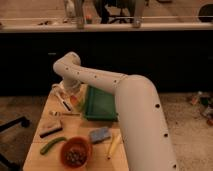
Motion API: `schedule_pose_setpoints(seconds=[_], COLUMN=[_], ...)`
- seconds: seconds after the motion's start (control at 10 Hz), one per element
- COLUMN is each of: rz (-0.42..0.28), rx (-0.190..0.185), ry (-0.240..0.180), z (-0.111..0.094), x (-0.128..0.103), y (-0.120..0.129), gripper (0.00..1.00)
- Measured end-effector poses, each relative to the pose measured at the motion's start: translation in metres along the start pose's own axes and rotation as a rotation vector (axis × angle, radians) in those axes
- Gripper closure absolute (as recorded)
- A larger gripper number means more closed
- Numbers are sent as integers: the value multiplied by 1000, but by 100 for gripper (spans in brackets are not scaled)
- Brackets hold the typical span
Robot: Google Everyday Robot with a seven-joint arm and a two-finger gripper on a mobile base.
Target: Place apple in plastic cup
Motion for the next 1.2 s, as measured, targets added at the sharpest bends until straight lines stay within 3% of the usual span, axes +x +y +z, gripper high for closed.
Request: schedule_pose_setpoints(seconds=[0.4,0.5,0.6,0.7,1.2], rz=[3,3,3,3,3], rx=[-17,-17,-17,-17,-17], ry=[-3,-3,-3,-3,-4], z=[5,5,5,5,5], x=[3,3,3,3,3], y=[1,1,1,1,1], gripper=[99,93,85,70,26])
